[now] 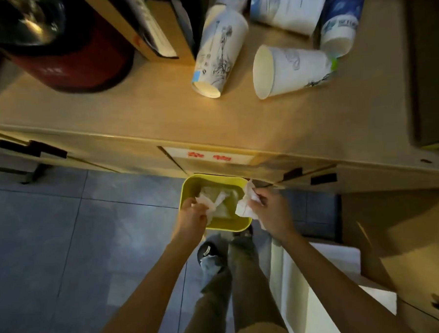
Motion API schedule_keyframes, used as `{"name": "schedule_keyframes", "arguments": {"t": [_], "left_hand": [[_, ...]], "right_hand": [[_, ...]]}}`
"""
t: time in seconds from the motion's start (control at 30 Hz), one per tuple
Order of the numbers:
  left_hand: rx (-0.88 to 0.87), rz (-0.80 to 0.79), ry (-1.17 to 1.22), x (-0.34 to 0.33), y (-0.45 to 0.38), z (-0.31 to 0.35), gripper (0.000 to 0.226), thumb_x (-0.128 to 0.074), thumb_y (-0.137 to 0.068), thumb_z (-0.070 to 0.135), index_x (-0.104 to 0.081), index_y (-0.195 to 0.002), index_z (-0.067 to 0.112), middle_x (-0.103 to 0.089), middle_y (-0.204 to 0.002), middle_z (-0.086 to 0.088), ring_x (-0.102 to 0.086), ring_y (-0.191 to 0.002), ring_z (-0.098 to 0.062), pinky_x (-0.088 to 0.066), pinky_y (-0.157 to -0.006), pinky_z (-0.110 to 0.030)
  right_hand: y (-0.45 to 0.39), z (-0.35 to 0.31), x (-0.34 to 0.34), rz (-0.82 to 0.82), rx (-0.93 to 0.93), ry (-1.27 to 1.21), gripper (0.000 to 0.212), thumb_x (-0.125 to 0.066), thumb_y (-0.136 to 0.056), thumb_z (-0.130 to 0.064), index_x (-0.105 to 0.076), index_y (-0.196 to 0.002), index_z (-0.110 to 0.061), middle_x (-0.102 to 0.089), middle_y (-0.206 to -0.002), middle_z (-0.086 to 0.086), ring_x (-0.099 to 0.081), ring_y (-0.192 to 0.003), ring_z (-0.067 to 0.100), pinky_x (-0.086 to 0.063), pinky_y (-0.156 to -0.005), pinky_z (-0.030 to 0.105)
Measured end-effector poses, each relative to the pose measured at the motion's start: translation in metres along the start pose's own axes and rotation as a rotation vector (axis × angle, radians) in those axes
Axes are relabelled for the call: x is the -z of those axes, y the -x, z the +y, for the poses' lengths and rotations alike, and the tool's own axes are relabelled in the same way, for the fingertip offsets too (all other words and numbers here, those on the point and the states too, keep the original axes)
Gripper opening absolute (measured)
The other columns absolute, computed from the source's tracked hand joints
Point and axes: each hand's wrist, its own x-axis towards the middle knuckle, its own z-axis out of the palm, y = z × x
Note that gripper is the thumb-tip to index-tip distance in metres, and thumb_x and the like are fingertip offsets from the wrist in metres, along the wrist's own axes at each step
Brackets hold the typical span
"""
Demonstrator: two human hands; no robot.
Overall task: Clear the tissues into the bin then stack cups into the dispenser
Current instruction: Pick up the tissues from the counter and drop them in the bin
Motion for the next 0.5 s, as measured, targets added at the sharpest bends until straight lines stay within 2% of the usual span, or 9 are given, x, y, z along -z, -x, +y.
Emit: {"name": "schedule_keyframes", "arguments": {"t": [0.13, 0.2, 0.3, 0.37, 0.5], "left_hand": [[0.044, -0.037, 0.018, -0.041, -0.028, -0.029, 0.028, -0.045, -0.092, 0.008, -0.059, -0.116, 0.001, -0.058, -0.122, -0.021, -0.057, -0.106, -0.031, -0.047, -0.088, -0.031], [0.074, -0.04, 0.007, -0.064, -0.042, -0.041, 0.03, -0.042, -0.094, 0.01, -0.057, -0.118, 0.001, -0.057, -0.122, -0.02, -0.058, -0.105, -0.03, -0.048, -0.088, -0.031], [0.107, -0.061, -0.004, -0.095, -0.071, -0.057, 0.032, -0.041, -0.094, 0.011, -0.054, -0.121, 0.0, -0.052, -0.128, -0.02, -0.055, -0.107, -0.029, -0.045, -0.086, -0.027], [0.126, -0.072, 0.007, -0.115, -0.092, -0.068, 0.035, -0.046, -0.091, 0.009, -0.051, -0.125, 0.0, -0.045, -0.136, -0.019, -0.052, -0.114, -0.03, -0.043, -0.09, -0.026], [0.121, -0.092, -0.026, -0.151, -0.131, -0.095, 0.037, -0.049, -0.09, 0.006, -0.051, -0.127, 0.007, -0.042, -0.142, -0.013, -0.052, -0.118, -0.028, -0.044, -0.098, -0.028]], "right_hand": [[-0.029, 0.043, -0.028, -0.038, -0.122, -0.024, 0.023, -0.057, -0.087, -0.016, -0.062, -0.107, -0.005, -0.064, -0.095, 0.005, -0.058, -0.085, 0.017, -0.04, -0.061, 0.016], [-0.045, 0.065, -0.045, -0.078, -0.161, -0.005, 0.025, -0.054, -0.089, -0.014, -0.061, -0.111, -0.005, -0.062, -0.097, 0.006, -0.056, -0.087, 0.016, -0.039, -0.061, 0.016], [-0.07, 0.1, -0.078, -0.124, -0.165, 0.01, 0.023, -0.052, -0.087, -0.009, -0.063, -0.108, -0.006, -0.067, -0.098, 0.015, -0.057, -0.084, 0.02, -0.04, -0.06, 0.018], [-0.084, 0.123, -0.101, -0.123, -0.153, 0.035, 0.025, -0.055, -0.086, -0.009, -0.064, -0.108, -0.007, -0.068, -0.094, 0.015, -0.055, -0.081, 0.018, -0.04, -0.06, 0.023], [-0.113, 0.163, -0.146, -0.116, -0.13, 0.101, 0.024, -0.058, -0.085, -0.01, -0.065, -0.107, -0.005, -0.064, -0.087, 0.009, -0.055, -0.079, 0.017, -0.033, -0.055, 0.012]]}}
